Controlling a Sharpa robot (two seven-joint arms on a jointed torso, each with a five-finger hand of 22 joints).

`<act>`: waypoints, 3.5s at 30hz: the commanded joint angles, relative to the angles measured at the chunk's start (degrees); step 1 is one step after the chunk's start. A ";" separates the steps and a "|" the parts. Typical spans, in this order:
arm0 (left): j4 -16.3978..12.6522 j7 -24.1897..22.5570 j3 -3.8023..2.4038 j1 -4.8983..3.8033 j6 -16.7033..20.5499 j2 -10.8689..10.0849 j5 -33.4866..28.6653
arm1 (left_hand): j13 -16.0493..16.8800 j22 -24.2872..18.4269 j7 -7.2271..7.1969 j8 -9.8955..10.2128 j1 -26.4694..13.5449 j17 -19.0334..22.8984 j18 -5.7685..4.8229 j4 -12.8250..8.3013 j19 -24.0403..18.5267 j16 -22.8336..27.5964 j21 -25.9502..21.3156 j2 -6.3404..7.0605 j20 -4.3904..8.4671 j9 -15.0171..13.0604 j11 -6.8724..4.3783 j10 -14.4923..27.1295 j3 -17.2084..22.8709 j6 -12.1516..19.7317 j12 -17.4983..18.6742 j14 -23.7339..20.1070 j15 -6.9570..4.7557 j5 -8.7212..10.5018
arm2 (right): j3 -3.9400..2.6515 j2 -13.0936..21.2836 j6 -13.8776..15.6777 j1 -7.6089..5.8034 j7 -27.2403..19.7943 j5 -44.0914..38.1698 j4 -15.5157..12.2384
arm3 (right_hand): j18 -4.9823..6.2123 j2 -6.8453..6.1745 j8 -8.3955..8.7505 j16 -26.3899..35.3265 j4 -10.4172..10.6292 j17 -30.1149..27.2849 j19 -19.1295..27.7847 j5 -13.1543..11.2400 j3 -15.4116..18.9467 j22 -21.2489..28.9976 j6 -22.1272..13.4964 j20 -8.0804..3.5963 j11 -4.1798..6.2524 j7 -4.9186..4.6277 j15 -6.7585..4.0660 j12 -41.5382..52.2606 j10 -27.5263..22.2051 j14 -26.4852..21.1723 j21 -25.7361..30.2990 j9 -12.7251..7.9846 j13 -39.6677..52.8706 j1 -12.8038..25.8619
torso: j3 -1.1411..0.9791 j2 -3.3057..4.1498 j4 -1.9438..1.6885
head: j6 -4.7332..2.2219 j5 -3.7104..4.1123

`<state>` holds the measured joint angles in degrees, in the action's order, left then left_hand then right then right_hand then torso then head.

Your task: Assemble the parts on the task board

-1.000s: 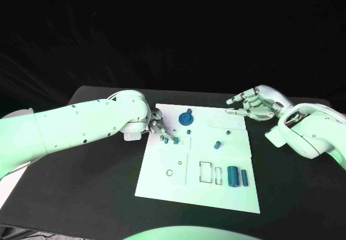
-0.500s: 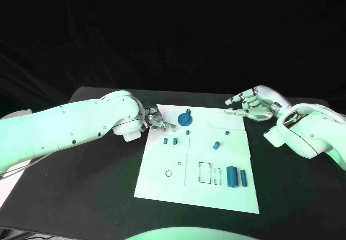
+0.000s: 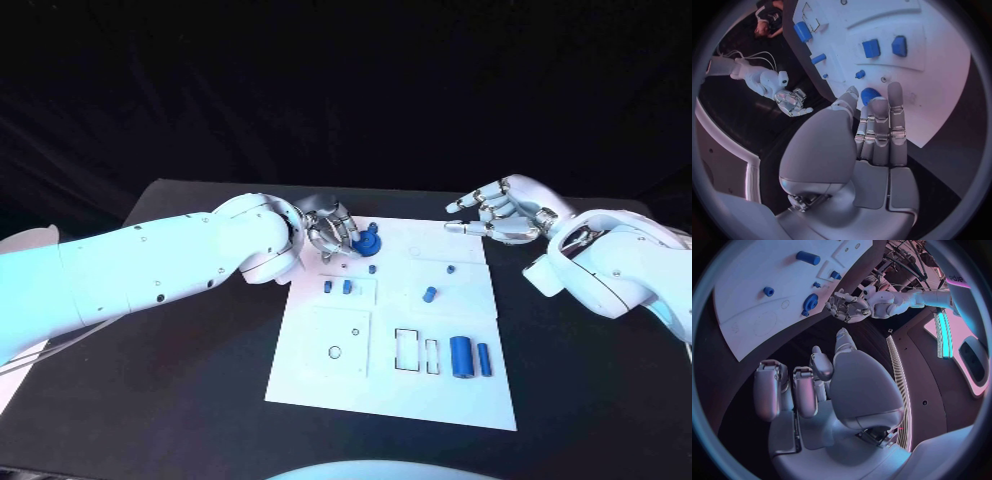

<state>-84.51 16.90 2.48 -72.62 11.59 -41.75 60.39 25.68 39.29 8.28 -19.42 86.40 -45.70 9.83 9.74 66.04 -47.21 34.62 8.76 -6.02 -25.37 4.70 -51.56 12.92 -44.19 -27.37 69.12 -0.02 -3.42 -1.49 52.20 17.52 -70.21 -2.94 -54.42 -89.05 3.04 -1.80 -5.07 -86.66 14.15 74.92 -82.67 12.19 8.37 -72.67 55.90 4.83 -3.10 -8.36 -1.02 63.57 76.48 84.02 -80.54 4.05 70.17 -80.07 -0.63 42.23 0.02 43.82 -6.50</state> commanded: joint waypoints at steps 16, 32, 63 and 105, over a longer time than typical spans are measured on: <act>4.10 -8.56 0.47 2.04 -4.25 5.33 23.04 | -17.48 13.14 -1.12 9.77 -0.98 -21.12 -2.05 -0.97 14.71 -25.35 15.51 2.87 1.27 13.67 -0.62 -8.08 1.97 -12.20 11.94 15.46 -0.94 0.07 | 0.03 -0.36 -0.56 0.07 -0.62 -0.51 0.04 | 0.66 0.47 -0.37 0.22 -0.08 10.65 0.30 0.32 0.33 0.12 0.16 -0.05 -0.11 0.17 -0.11 -0.31 -0.49 4.80 0.41 0.07 -0.12 -0.11 | -0.04 0.01 0.07 | -0.19 0.54; 6.11 -5.61 0.46 2.37 -7.19 7.17 24.39 | -20.58 23.11 -1.28 11.03 -0.49 -23.37 -3.75 -1.28 17.79 -29.01 26.13 1.69 1.61 15.85 -0.94 -12.56 4.45 -16.19 14.29 17.10 -1.15 0.08 | 0.03 -0.40 -0.61 0.08 -0.66 -0.51 -0.01 | 0.66 0.47 -0.37 0.22 -0.08 10.65 0.30 0.32 0.33 0.12 0.16 -0.05 -0.11 0.17 -0.11 -0.31 -0.49 4.80 0.41 0.07 -0.12 -0.11 | -0.09 -0.01 0.00 | 0.01 0.53; 7.96 -5.01 0.46 3.07 -8.93 9.02 24.72 | -21.72 28.89 -1.52 12.03 -0.82 -21.55 -4.64 -4.31 18.22 -29.43 31.58 0.57 2.20 17.79 -1.76 -18.91 13.73 -21.53 17.93 16.97 -1.81 0.05 | 0.03 -0.53 -0.81 0.08 -0.73 -0.52 -0.07 | 0.65 0.57 -0.38 0.21 -0.14 10.67 0.28 0.36 0.38 0.09 0.15 -0.05 -0.11 0.17 -0.10 -0.21 -0.46 4.80 0.40 0.07 -0.06 -0.20 | -0.09 -0.09 0.06 | 0.21 0.37; -1.37 -5.33 -2.32 2.68 -4.06 -3.67 16.19 | -21.62 31.59 -0.87 13.63 -3.99 -19.65 -5.11 -6.00 18.61 -29.20 34.16 2.12 1.87 18.87 -1.28 -20.37 16.43 -22.48 21.02 16.73 -1.42 0.13 | 0.03 -0.56 -0.77 0.09 -0.73 -0.52 0.21 | 0.66 0.65 -0.42 0.23 -0.18 10.65 0.30 0.36 0.47 0.13 0.20 -0.05 -0.11 0.18 -0.10 -0.17 -0.45 4.80 0.44 0.08 -0.06 -0.23 | -0.06 -0.05 0.08 | 0.13 -0.11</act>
<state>-85.97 11.06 0.18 -69.90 9.15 -45.50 76.29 4.01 70.80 7.47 -6.06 83.06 -65.42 5.81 3.64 83.72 -76.56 68.56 10.86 -4.08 -6.54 3.27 -71.57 29.24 -66.15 -6.63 83.98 -1.54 -3.42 -1.45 51.72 17.39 -70.16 -3.18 -54.45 -88.84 3.04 -1.58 -5.30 -86.65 13.99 74.92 -82.67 12.19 8.52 -72.61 55.89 4.83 -3.31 -8.36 -1.02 63.39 76.27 84.02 -80.33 4.05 70.16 -80.29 -0.66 42.21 0.02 43.90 -6.50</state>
